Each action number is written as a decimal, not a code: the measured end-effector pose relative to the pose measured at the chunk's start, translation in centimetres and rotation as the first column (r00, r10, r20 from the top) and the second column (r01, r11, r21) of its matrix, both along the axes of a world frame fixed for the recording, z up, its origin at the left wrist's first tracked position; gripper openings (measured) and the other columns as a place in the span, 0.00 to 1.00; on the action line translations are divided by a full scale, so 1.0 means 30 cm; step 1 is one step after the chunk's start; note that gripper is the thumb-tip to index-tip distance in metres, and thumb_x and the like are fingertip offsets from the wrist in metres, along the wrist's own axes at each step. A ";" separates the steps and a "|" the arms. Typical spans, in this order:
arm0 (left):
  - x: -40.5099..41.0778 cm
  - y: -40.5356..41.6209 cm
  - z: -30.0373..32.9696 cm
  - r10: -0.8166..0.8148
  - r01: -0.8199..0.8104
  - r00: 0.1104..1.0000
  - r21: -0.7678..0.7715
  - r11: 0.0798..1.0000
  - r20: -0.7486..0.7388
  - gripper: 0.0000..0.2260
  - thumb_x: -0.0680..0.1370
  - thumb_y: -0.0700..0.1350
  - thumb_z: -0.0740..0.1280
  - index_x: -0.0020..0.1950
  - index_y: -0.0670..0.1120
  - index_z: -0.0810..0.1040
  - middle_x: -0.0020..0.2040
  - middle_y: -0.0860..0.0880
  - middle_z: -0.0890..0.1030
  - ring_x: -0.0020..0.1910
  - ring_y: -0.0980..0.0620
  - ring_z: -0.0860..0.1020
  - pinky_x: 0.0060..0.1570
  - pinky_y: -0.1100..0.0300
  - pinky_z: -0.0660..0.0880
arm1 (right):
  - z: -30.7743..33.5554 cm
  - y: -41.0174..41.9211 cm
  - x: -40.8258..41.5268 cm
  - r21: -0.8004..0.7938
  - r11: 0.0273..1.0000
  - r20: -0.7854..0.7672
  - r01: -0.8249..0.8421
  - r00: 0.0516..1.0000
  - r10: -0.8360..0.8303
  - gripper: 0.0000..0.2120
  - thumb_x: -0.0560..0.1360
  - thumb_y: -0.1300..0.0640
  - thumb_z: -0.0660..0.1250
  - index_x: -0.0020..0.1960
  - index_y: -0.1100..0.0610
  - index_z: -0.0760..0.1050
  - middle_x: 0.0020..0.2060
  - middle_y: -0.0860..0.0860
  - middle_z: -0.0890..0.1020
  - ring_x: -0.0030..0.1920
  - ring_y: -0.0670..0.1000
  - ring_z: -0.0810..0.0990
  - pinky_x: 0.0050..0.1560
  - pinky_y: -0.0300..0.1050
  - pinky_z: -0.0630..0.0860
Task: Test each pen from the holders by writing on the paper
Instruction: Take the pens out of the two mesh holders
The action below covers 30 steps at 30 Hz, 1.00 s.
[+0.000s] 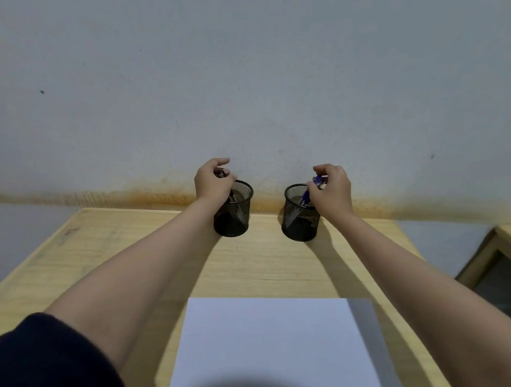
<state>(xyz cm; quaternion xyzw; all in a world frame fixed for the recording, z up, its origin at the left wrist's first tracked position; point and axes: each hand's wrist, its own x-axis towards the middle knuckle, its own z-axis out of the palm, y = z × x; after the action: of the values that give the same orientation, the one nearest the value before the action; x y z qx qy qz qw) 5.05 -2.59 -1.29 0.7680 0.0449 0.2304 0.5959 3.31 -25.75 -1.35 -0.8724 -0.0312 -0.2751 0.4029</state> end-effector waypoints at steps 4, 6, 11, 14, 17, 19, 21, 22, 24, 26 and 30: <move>0.001 0.003 0.000 -0.066 0.065 0.998 0.146 0.987 0.004 0.11 0.75 0.33 0.63 0.52 0.43 0.81 0.46 0.48 0.80 0.49 0.52 0.78 0.49 0.63 0.73 | 0.013 0.012 -0.009 0.012 0.998 -0.052 -0.056 0.997 0.057 0.17 0.75 0.63 0.66 0.63 0.61 0.72 0.53 0.56 0.78 0.51 0.51 0.77 0.52 0.40 0.71; -0.002 -0.001 0.004 -0.119 0.118 0.993 0.153 0.981 -0.005 0.12 0.76 0.32 0.61 0.53 0.42 0.80 0.48 0.48 0.80 0.50 0.53 0.78 0.50 0.64 0.72 | 0.013 0.022 -0.017 -0.011 0.995 -0.101 -0.096 0.990 0.095 0.16 0.76 0.62 0.65 0.63 0.61 0.73 0.48 0.54 0.78 0.45 0.50 0.75 0.47 0.40 0.70; -0.009 -0.012 0.033 -0.170 0.167 0.985 0.109 0.980 0.018 0.13 0.76 0.29 0.59 0.53 0.39 0.80 0.50 0.44 0.80 0.52 0.52 0.79 0.52 0.63 0.73 | 0.032 0.029 -0.025 -0.030 0.995 -0.063 -0.097 0.993 0.095 0.10 0.75 0.62 0.67 0.57 0.62 0.77 0.37 0.49 0.76 0.35 0.42 0.71 0.35 0.28 0.66; -0.014 0.005 0.069 -0.159 0.154 0.985 0.070 0.986 0.072 0.14 0.75 0.29 0.59 0.52 0.39 0.80 0.50 0.43 0.81 0.54 0.51 0.80 0.53 0.64 0.74 | 0.092 0.016 -0.050 -0.004 0.994 0.010 -0.106 0.994 0.106 0.09 0.75 0.63 0.66 0.55 0.62 0.77 0.41 0.55 0.81 0.37 0.42 0.75 0.36 0.23 0.68; -0.051 0.031 0.140 -0.128 0.128 0.977 0.010 0.992 0.173 0.14 0.75 0.28 0.59 0.53 0.39 0.80 0.50 0.44 0.81 0.52 0.53 0.80 0.52 0.68 0.75 | 0.175 0.002 -0.094 0.036 0.993 0.177 -0.114 0.979 0.106 0.09 0.75 0.65 0.66 0.55 0.62 0.78 0.44 0.57 0.83 0.42 0.48 0.80 0.44 0.33 0.75; -0.088 0.055 0.187 -0.097 0.121 0.959 -0.076 0.990 0.267 0.13 0.75 0.28 0.59 0.53 0.39 0.79 0.50 0.43 0.81 0.51 0.52 0.80 0.53 0.66 0.75 | 0.225 -0.002 -0.134 0.106 0.986 0.288 -0.128 0.953 0.092 0.10 0.75 0.65 0.66 0.55 0.62 0.77 0.44 0.56 0.83 0.40 0.42 0.80 0.42 0.29 0.74; -0.138 0.088 0.213 -0.067 0.141 0.940 -0.202 0.969 0.335 0.13 0.75 0.28 0.59 0.52 0.41 0.79 0.49 0.43 0.81 0.49 0.54 0.81 0.54 0.63 0.75 | 0.248 0.004 -0.176 0.208 0.965 0.335 -0.161 0.939 0.084 0.10 0.74 0.65 0.66 0.55 0.59 0.77 0.43 0.53 0.83 0.39 0.36 0.80 0.43 0.28 0.74; -0.167 0.105 0.214 -0.063 0.162 0.935 -0.262 0.951 0.350 0.14 0.76 0.28 0.59 0.51 0.42 0.79 0.49 0.43 0.81 0.49 0.55 0.82 0.54 0.62 0.76 | 0.245 0.010 -0.196 0.260 0.948 0.337 -0.183 0.937 0.089 0.10 0.74 0.64 0.67 0.54 0.55 0.77 0.43 0.53 0.84 0.42 0.38 0.82 0.46 0.33 0.76; -0.224 0.132 0.183 -0.063 0.190 0.937 -0.349 0.918 0.345 0.14 0.76 0.28 0.59 0.49 0.45 0.79 0.48 0.45 0.82 0.49 0.56 0.82 0.55 0.59 0.76 | 0.209 0.029 -0.233 0.334 0.918 0.307 -0.213 0.946 0.108 0.10 0.74 0.61 0.67 0.51 0.48 0.75 0.44 0.53 0.85 0.47 0.47 0.84 0.52 0.46 0.80; -0.267 0.152 0.117 -0.072 0.206 0.949 -0.429 0.880 0.308 0.15 0.76 0.28 0.59 0.48 0.46 0.79 0.47 0.45 0.81 0.49 0.55 0.82 0.57 0.56 0.75 | 0.140 0.054 -0.266 0.369 0.906 0.243 -0.206 0.963 0.120 0.09 0.75 0.60 0.67 0.51 0.48 0.75 0.43 0.52 0.85 0.47 0.51 0.84 0.53 0.50 0.80; -0.319 0.161 -0.059 -0.105 0.182 0.979 -0.533 0.826 0.172 0.15 0.76 0.27 0.57 0.48 0.44 0.78 0.47 0.45 0.80 0.44 0.59 0.82 0.59 0.55 0.73 | -0.030 0.100 -0.306 0.424 0.898 0.086 -0.120 0.992 0.091 0.08 0.74 0.59 0.69 0.48 0.47 0.76 0.44 0.52 0.84 0.47 0.53 0.83 0.51 0.49 0.80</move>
<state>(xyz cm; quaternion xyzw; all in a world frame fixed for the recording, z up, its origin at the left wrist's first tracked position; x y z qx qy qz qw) -4.51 2.23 -3.05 0.5502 0.0102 0.2137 0.8071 -5.86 -22.74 -2.26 -0.7503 -0.0302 -0.2809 0.5977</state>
